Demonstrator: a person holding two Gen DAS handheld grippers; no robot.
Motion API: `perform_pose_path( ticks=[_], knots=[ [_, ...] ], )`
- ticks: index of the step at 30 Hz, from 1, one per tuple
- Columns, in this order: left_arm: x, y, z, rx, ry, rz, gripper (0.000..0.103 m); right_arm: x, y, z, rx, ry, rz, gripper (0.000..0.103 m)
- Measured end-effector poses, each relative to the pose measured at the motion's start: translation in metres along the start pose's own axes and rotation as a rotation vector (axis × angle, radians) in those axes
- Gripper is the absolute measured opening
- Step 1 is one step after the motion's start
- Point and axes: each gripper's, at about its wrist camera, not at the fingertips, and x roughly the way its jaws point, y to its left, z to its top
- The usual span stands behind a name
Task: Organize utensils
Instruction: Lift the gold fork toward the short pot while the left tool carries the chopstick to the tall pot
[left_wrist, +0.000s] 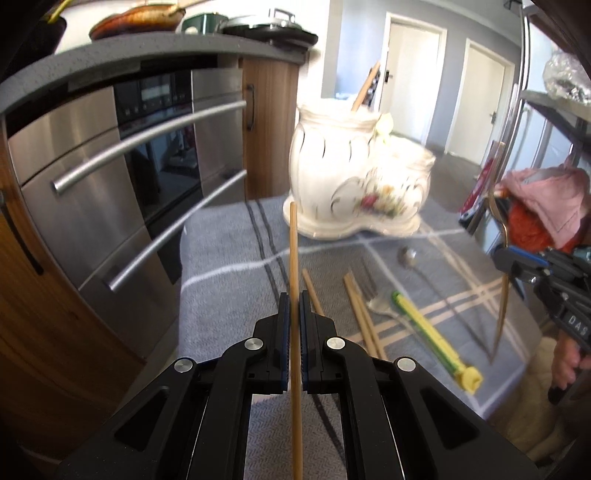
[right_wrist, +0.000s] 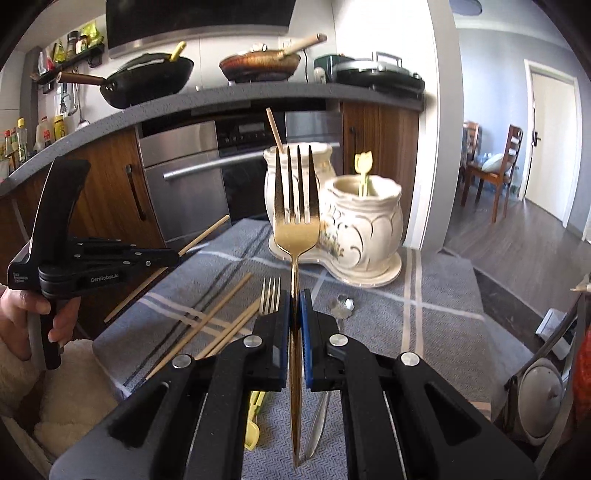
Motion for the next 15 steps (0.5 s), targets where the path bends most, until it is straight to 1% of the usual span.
perform_pose_path(
  ticks=[4,7,10,12,15],
  knots=[
    [-0.018,-0.003,0.010,-0.002,-0.098,-0.013,0.005,-0.009,0.002,0.006,0.001,-0.072,-0.022,0.006],
    [-0.027,-0.003,0.026,-0.005,-0.188,-0.024,0.005,-0.013,0.000,0.018,0.004,-0.128,-0.036,0.006],
    [-0.028,-0.003,0.053,-0.006,-0.281,-0.059,0.005,-0.015,-0.006,0.039,0.002,-0.172,-0.044,0.006],
    [-0.025,-0.006,0.070,0.000,-0.332,-0.046,0.005,-0.014,-0.012,0.057,0.020,-0.210,-0.041,0.006],
    [-0.018,-0.007,0.098,-0.009,-0.420,-0.050,0.005,-0.014,-0.028,0.080,0.063,-0.265,-0.026,0.006]
  ],
)
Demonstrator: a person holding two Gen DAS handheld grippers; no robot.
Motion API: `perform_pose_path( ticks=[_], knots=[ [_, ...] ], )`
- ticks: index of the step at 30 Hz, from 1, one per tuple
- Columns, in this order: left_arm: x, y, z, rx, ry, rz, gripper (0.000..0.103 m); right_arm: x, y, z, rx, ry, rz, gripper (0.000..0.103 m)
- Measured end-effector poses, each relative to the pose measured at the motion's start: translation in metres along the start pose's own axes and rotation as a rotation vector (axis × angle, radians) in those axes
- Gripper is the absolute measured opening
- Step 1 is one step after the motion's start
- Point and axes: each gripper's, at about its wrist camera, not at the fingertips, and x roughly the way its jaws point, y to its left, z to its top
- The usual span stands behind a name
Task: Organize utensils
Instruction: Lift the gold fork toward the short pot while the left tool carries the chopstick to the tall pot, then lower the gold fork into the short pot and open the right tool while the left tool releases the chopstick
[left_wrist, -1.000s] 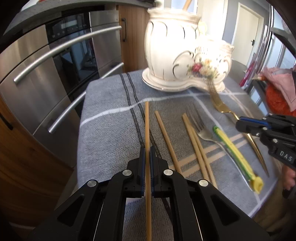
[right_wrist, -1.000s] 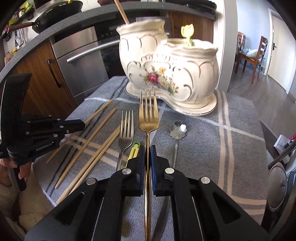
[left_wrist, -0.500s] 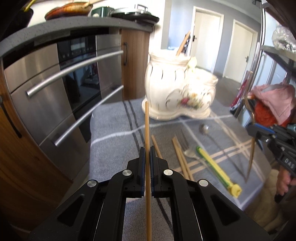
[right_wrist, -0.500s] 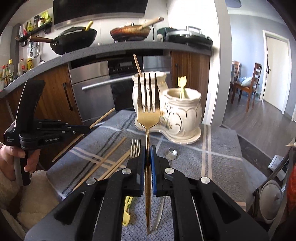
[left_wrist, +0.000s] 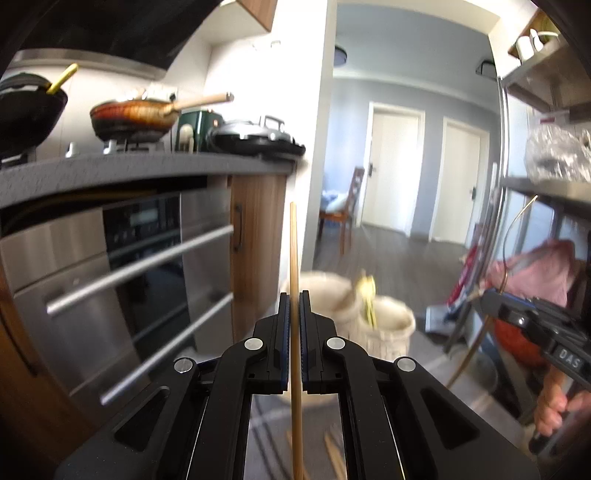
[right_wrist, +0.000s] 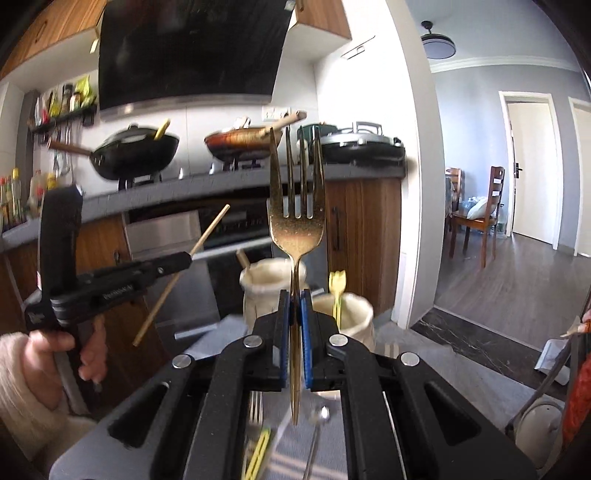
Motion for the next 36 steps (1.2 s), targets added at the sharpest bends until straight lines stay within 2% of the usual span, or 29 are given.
perform_pose_path(
  ticks=[6,15,19,23,27,36],
  knots=[
    [0.046,0.001,0.039,-0.047,-0.090,-0.026,0.005,0.027,-0.023,0.042,0.063,-0.053,0.003,0.006],
    [0.099,0.005,0.064,-0.107,-0.137,-0.020,0.005,0.055,-0.051,0.051,0.141,-0.110,-0.057,0.006],
    [0.111,0.002,0.060,-0.101,-0.136,-0.009,0.005,0.066,-0.056,0.043,0.147,-0.105,-0.085,0.006],
    [0.119,0.004,0.053,-0.098,-0.122,-0.009,0.005,0.077,-0.064,0.033,0.166,-0.075,-0.078,0.006],
    [0.120,0.010,0.042,-0.117,-0.095,-0.044,0.005,0.085,-0.068,0.023,0.176,-0.045,-0.071,0.006],
    [0.094,0.023,0.019,-0.121,-0.071,-0.065,0.005,0.101,-0.075,0.005,0.200,0.026,-0.048,0.006]
  ],
)
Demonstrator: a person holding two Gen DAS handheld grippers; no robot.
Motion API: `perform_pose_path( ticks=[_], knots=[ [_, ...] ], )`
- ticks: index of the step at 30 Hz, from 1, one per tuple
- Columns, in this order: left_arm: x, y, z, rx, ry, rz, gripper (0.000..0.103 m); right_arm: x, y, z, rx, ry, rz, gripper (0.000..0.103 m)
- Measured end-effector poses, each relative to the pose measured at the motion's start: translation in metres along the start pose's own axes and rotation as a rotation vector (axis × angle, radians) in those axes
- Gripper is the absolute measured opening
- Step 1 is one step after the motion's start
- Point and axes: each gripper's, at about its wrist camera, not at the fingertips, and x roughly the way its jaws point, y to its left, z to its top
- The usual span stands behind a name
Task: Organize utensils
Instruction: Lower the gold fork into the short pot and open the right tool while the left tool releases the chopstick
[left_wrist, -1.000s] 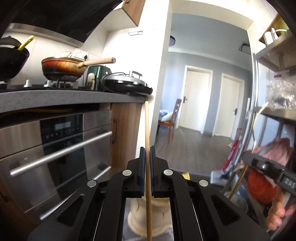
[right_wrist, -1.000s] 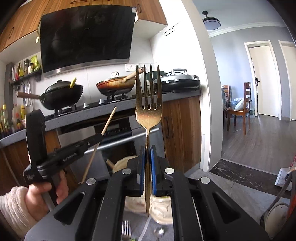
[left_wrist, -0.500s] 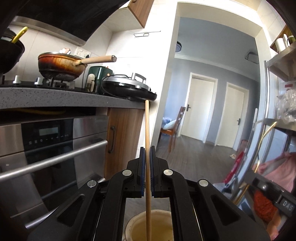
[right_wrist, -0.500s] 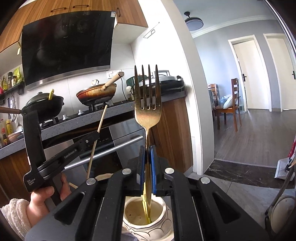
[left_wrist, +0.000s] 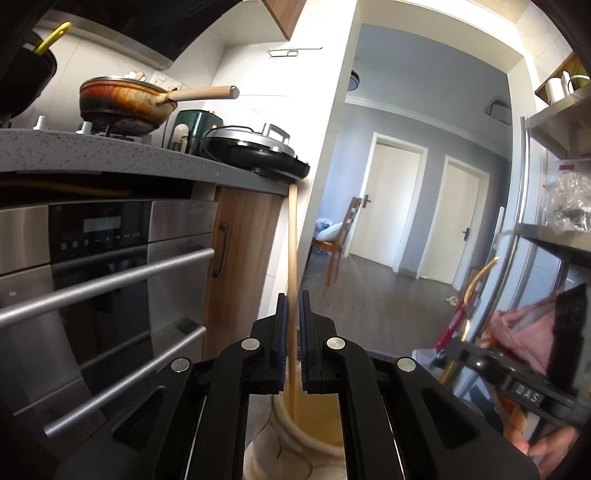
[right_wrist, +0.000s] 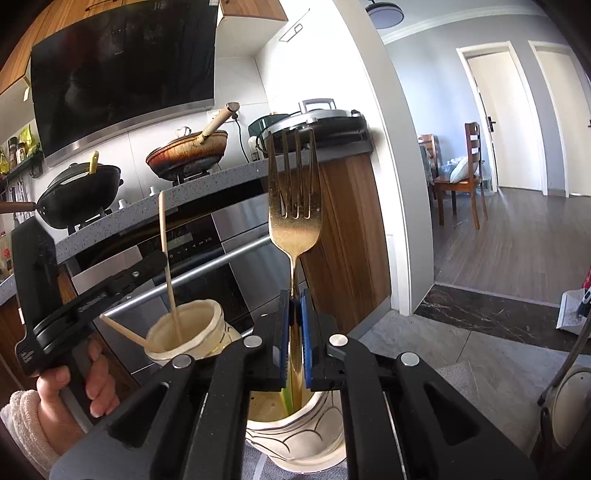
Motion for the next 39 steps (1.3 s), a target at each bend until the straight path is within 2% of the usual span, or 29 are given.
perform_pose_path(
  ticks=[5,9,13,19,26,33,37,39],
  knots=[
    [-0.016,0.004,-0.005,0.003,0.016,0.024,0.006,0.008,-0.001,-0.008,0.003,0.024,-0.001,0.006],
    [-0.028,0.009,-0.012,-0.020,0.039,0.055,0.018,0.012,-0.003,-0.012,0.012,0.040,0.004,0.006],
    [-0.034,0.007,-0.020,-0.004,0.064,0.094,0.023,0.017,-0.003,-0.017,0.008,0.054,-0.007,0.006],
    [-0.049,0.006,-0.027,0.003,0.040,0.088,0.037,0.020,-0.002,-0.018,0.002,0.060,-0.014,0.006],
    [-0.048,0.008,-0.036,0.008,0.075,0.089,0.037,0.024,-0.008,-0.020,0.022,0.065,-0.054,0.007],
    [-0.049,0.009,-0.038,0.004,0.078,0.093,0.039,0.024,-0.007,-0.021,0.011,0.066,-0.066,0.008],
    [-0.050,0.009,-0.041,0.019,0.082,0.116,0.044,0.023,-0.007,-0.020,0.012,0.070,-0.072,0.011],
    [-0.052,0.010,-0.043,0.021,0.085,0.129,0.049,0.021,-0.005,-0.020,0.007,0.075,-0.089,0.022]
  ],
)
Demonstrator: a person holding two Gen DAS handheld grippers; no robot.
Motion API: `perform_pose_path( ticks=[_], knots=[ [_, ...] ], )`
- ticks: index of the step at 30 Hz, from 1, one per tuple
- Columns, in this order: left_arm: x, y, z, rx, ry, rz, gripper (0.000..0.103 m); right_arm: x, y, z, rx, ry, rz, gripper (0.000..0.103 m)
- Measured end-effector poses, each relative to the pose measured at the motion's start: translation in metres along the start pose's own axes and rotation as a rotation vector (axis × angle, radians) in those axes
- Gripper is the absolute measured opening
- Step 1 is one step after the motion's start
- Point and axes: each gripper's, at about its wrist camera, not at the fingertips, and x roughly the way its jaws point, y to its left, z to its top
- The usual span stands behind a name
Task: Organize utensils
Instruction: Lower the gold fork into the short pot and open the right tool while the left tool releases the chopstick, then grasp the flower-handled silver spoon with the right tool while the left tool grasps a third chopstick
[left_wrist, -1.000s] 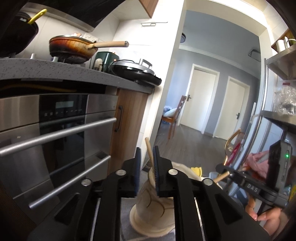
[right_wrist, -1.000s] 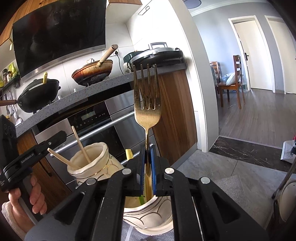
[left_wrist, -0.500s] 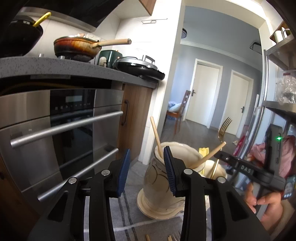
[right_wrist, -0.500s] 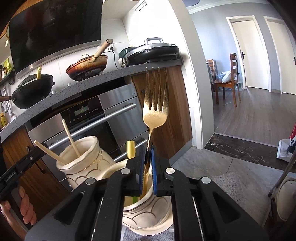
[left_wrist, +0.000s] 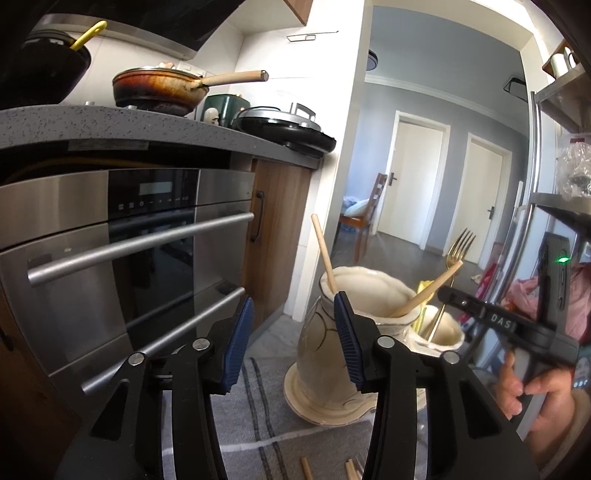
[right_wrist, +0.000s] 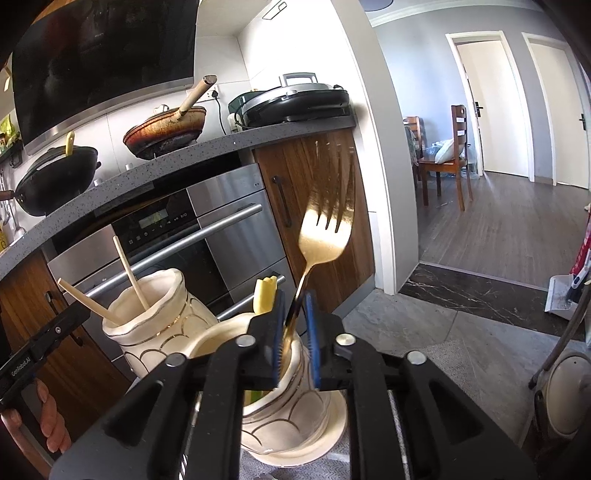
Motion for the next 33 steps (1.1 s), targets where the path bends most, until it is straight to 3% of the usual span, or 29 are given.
perform_pose_path(
  ticks=[5,9,11,14,20,29,33],
  knots=[
    [-0.011,-0.001,-0.012,0.027,0.024,0.050,0.056,-0.017,0.004,-0.003,-0.006,-0.005,-0.025,0.048],
    [-0.025,-0.004,-0.021,0.048,0.063,0.080,0.075,-0.036,0.007,-0.013,-0.025,0.021,-0.016,0.069],
    [-0.035,-0.006,-0.026,0.059,0.082,0.088,0.081,-0.047,0.009,-0.019,-0.032,0.025,-0.005,0.084],
    [-0.045,-0.010,-0.034,0.087,0.115,0.100,0.089,-0.062,0.009,-0.028,-0.030,0.036,0.015,0.096],
    [-0.063,-0.015,-0.058,0.145,0.184,0.112,0.093,-0.076,0.012,-0.056,-0.061,0.113,-0.009,0.098],
    [-0.060,-0.009,-0.086,0.079,0.348,0.106,0.093,-0.085,0.009,-0.092,-0.074,0.245,-0.024,0.098],
    [-0.054,-0.015,-0.097,0.110,0.419,0.119,0.093,-0.089,0.011,-0.104,-0.095,0.292,-0.014,0.098]
  ],
)
